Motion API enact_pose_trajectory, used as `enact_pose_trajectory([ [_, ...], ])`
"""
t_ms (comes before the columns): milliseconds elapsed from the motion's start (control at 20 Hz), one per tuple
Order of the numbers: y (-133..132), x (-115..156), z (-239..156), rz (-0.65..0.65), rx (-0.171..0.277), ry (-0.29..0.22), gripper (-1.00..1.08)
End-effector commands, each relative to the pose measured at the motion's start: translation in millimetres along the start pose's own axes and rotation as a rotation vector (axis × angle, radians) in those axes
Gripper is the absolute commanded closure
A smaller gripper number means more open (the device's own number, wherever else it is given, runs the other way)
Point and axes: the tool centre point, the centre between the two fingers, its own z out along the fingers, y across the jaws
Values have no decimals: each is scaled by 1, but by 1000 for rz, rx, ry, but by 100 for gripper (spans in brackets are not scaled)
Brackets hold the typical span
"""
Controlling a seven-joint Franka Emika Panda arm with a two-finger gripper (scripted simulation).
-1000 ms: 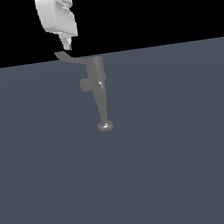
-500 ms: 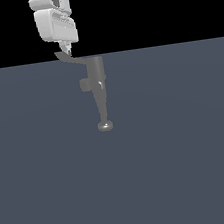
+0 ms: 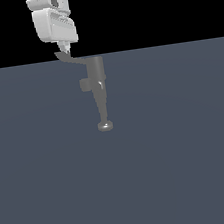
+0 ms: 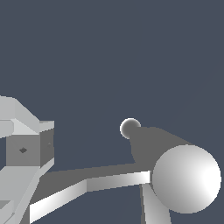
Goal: Turn on the faucet by rotating a designated handle.
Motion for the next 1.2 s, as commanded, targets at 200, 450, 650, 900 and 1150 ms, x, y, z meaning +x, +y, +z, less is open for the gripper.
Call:
enact_pose_trajectory([
  [200, 16, 0, 0, 0, 0, 0, 108],
  [450, 29, 1, 0, 0, 0, 0, 108],
  [650, 39, 1, 0, 0, 0, 0, 108],
  [900, 53, 2, 0, 0, 0, 0, 108],
  [1150, 67, 2, 0, 1, 1, 0, 108],
])
